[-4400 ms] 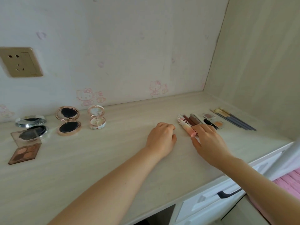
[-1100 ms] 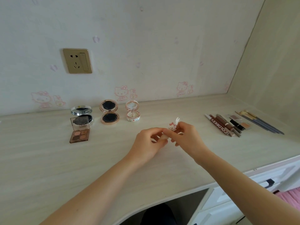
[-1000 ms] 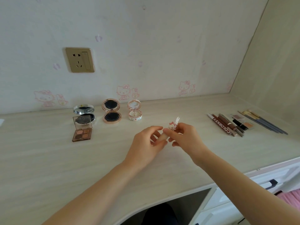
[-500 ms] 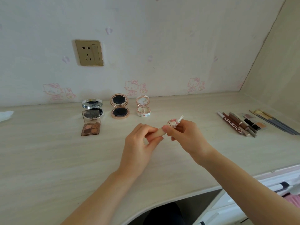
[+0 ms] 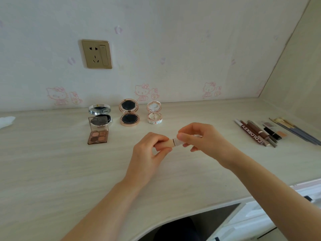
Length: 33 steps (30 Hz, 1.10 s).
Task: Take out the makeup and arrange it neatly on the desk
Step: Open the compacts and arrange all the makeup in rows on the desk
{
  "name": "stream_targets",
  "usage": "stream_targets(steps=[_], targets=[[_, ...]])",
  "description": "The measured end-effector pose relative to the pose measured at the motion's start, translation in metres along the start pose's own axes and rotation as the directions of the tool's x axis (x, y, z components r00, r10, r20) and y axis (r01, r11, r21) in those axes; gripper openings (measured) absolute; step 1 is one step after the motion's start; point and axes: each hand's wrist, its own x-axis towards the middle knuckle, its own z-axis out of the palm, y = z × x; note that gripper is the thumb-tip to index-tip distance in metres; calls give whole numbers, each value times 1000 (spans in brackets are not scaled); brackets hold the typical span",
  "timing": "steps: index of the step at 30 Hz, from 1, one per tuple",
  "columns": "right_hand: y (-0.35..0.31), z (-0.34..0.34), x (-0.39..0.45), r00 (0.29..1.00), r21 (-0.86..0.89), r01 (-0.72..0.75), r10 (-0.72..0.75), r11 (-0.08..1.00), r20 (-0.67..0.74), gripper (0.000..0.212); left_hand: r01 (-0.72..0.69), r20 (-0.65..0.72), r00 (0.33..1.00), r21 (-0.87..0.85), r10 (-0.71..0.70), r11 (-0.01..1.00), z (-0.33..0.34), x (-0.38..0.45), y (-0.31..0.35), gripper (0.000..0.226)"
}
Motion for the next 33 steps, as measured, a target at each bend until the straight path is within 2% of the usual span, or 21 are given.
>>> stream_targets(steps=[3,7,10,13,17,21,23,26,29,33], targets=[[-2,5,0,998,-115,-7,14,993,62,23,-55,7,998,24,55,998,-2,1,0,24],[-1,6,0,996,-221,73,-58,972,73,7,-52,26,998,1,52,999,-2,1,0,23],[1,1,1,986,-257,135,-104,957,131,24,-32,43,999,-31,33,999,-1,0,0,23],[2,-2,1,988,-248,98,-64,964,141,34,-41,30,999,-44,42,998,-1,0,-1,24],[3,0,3,995,-277,19,8,961,96,34,-40,11,999,-53,41,998,-1,1,-1,24],[4,3,1,990,-365,80,-32,928,134,24,-42,21,999,-49,43,998,-1,0,-5,23],[6,1,2,991,-371,115,-82,922,104,10,-34,30,999,-52,35,998,0,0,-6,23],[8,-3,2,983,-364,167,-129,916,128,28,-33,39,999,-72,36,997,0,0,-4,23],[7,-4,2,993,-305,104,-81,947,85,35,-40,30,999,-69,42,997,-1,1,-4,24],[5,-2,0,999,-207,20,-9,978,53,25,-16,6,1000,-86,17,996,-1,1,-4,26]])
